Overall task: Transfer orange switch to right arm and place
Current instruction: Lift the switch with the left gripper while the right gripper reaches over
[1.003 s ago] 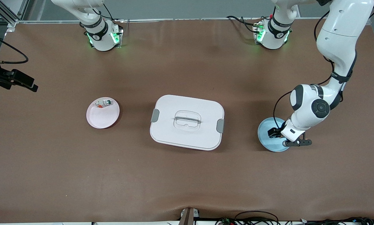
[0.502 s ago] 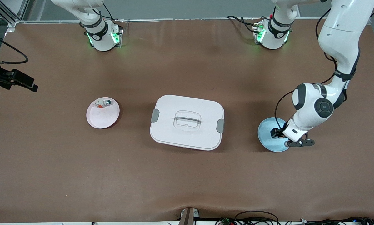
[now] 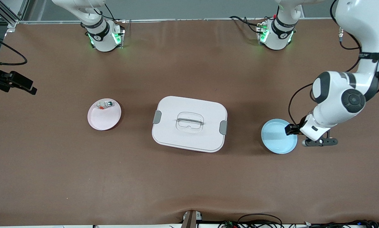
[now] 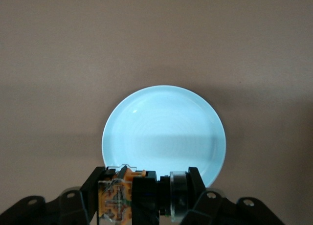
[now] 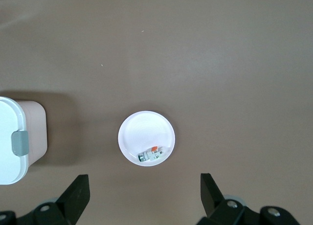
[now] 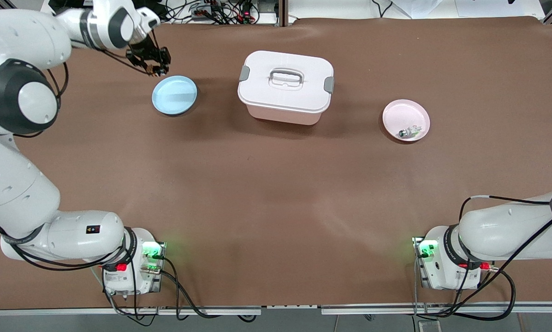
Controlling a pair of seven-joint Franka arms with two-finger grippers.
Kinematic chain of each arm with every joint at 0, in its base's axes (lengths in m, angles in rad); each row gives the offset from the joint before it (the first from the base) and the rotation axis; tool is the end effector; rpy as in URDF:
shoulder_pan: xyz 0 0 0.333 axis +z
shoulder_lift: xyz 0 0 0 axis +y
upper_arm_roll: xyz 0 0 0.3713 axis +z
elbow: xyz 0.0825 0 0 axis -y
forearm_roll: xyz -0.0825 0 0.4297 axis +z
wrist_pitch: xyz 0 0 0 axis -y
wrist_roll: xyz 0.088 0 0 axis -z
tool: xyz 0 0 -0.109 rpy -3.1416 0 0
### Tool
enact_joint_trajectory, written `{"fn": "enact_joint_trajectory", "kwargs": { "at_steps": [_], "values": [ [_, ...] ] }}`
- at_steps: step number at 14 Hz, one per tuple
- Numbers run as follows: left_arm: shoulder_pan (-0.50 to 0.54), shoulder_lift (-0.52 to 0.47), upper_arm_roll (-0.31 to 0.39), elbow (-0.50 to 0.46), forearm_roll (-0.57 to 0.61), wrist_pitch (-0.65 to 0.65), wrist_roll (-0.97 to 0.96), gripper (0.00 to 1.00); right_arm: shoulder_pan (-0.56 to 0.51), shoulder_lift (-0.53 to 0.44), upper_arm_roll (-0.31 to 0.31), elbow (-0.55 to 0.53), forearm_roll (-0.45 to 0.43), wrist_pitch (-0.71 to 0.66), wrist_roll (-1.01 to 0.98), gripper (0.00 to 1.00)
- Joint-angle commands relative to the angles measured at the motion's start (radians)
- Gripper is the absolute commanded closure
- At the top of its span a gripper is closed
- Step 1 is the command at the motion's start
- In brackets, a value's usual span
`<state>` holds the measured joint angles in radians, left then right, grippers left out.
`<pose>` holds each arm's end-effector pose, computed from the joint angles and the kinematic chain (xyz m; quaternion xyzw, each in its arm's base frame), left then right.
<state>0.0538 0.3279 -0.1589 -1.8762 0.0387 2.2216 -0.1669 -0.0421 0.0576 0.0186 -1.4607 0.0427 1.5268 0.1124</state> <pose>0.6798 -0.0630 0.3652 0.9996 0.0238 0.0096 0.0113 0.6174 -0.0101 0.6957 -0.9975 0.0669 -0.0033 0.0220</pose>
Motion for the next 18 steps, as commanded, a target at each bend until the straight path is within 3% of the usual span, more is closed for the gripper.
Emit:
{"fn": "enact_joint_trajectory", "kwargs": {
  "at_steps": [1, 4, 7, 13, 18],
  "values": [
    [0.0, -0.043, -0.051, 0.041, 0.004, -0.11, -0.118, 1.0, -0.018, -0.002, 0.001, -0.003, 0.019, 0.006, -0.014, 0.0],
    [0.0, -0.053, -0.119, 0.121, -0.011, -0.232, -0.261, 1.0, -0.024, -0.008, -0.002, 0.008, 0.003, 0.009, -0.123, 0.0],
    [-0.002, -0.055, -0.175, 0.198, -0.109, -0.289, -0.423, 1.0, -0.053, -0.012, 0.0, 0.019, 0.032, 0.012, -0.148, 0.0],
    [-0.021, -0.038, -0.287, 0.278, -0.241, -0.293, -0.812, 1.0, -0.038, -0.012, 0.011, 0.007, 0.034, -0.085, -0.093, 0.0],
    [-0.141, 0.055, -0.294, 0.408, -0.263, -0.293, -1.326, 1.0, -0.027, -0.062, 0.009, -0.114, 0.236, -0.031, -0.011, 0.0]
  ]
}}
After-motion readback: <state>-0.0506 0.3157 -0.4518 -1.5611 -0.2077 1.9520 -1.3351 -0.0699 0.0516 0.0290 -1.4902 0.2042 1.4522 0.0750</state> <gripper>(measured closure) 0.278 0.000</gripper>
